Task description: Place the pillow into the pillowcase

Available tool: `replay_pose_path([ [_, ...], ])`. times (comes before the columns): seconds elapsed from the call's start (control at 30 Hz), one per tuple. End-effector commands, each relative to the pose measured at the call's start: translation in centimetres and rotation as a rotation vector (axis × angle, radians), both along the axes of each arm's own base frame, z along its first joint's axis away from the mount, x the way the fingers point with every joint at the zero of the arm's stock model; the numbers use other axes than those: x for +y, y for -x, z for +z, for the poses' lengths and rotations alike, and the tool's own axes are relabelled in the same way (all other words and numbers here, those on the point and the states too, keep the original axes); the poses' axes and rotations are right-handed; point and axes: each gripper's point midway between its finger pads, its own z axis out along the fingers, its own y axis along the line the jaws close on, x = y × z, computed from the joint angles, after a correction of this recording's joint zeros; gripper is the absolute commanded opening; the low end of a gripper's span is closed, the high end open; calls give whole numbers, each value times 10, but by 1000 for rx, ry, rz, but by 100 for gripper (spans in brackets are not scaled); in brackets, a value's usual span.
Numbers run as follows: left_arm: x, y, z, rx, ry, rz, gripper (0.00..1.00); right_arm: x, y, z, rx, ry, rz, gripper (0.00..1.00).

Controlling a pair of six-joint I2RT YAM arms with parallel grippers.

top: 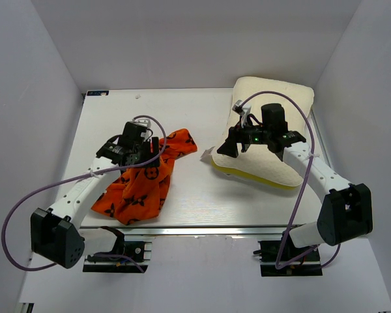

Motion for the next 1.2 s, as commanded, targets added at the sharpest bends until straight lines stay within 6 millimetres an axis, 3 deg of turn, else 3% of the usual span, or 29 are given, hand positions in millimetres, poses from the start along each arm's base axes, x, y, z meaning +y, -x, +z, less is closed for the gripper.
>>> replay_pose_path([
  [0.0, -5, -1, -8, 10, -1, -42, 80, 4, 0, 12, -45, -22, 19, 79],
  [0.17, 0, -3, -23, 38, -49, -41, 74, 4, -1, 12, -45, -23, 19, 79],
  [0.37, -9, -2, -31, 49, -11, -65, 55, 4, 0, 11, -42, -21, 19, 79],
  [0.47, -13, 3, -30, 53, 18, -78, 34, 4, 1, 11, -43, -23, 24, 79],
  [0.53, -17, 7, -17, 33, 59, -90, 15, 5, 1, 13, -40, -23, 28, 79],
  [0.63, -25, 29, 12, 18, 156, -120, 1, 7, 3, 15, -43, -28, 40, 79],
  [0.8, -22, 74, 60, -42, 305, -89, 0, 20, 8, 11, -16, -31, 69, 78],
  [0.93, 2, 113, 96, -85, 372, 46, 0, 39, 15, 3, 21, -31, 88, 78],
  [1.03, 5, 137, 110, -75, 466, 107, 0, 57, 22, 1, 21, -32, 123, 77],
  [1.17, -3, 172, 97, 65, 585, 154, 0, 81, 34, 3, 86, -58, 160, 76],
])
